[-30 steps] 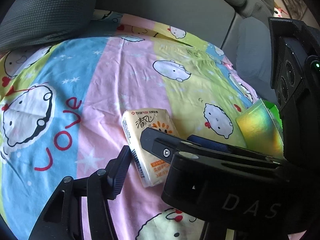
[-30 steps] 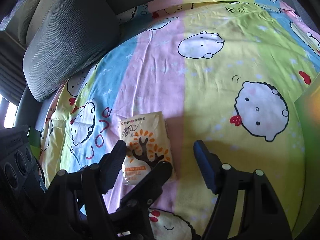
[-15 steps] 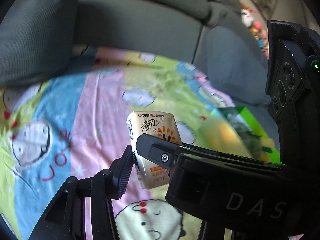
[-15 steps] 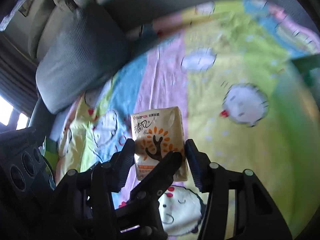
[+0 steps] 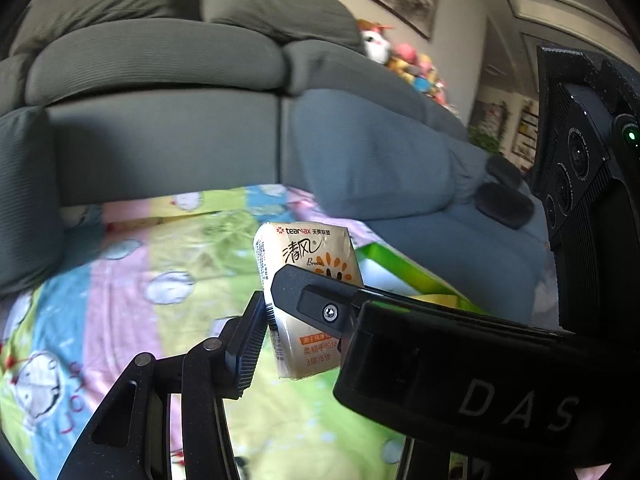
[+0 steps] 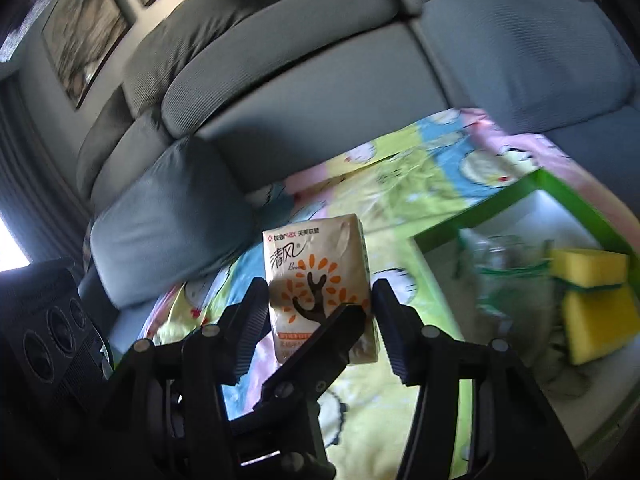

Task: Organize objects
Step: 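Lift the tissue pack with the right tool toward the green-rimmed box, then lower the tissue pack into the box beside the bag and open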

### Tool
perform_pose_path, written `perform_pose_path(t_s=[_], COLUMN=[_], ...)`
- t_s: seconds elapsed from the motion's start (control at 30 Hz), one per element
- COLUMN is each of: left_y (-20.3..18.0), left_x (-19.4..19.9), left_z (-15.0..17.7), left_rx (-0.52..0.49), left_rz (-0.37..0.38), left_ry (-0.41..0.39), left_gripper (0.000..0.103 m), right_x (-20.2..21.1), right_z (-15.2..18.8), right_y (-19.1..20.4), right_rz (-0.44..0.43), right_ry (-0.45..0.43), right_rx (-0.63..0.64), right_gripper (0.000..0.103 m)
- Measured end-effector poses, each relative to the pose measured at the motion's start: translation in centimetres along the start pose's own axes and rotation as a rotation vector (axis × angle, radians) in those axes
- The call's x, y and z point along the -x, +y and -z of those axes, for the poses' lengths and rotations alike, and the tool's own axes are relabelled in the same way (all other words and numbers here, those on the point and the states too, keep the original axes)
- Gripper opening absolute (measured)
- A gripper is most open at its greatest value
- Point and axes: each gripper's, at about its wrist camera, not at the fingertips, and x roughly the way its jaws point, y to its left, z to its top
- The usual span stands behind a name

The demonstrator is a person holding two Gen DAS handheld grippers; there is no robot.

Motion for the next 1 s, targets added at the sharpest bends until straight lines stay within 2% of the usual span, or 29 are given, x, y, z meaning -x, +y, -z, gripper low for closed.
perform_pose_path(t_s=[0.2,0.5,0.6,0.8,1.0], left_y=[-3.3,-6.7,-7.4,-7.4,-7.1], left_x=[-3.1,-6.8,-7.5,-8.8,-9.8], left_z=[-0.3,0.7,1.2,2.0,2.7], left_rx=[-0.057,-0.077,-0.077,-0.041,-0.014], left_rz=[0.078,0.183,0.199,0.223,0.215], left_ry=[0.081,0.214,0.255,0.320,0.369], left_gripper=[0.050,0.050,0.050,0.050,0.050], right_x=[2.0,3.4,3.8,3.5,2.5], right_z=[0.0,0.8,1.4,1.8,2.2], right_y=[-4.4,-9.0,-10.0,-11.6,-12.6], right_rz=[0.071,0.214,0.265,0.289,0.304], right_ry=[-0.045,-0.027,-0.011,0.015,0.053], right_rx=[-0.123,-0.246,-0.278,-0.312,-0.337], right_gripper=[0.055,0.054,0.054,0.054,0.054])
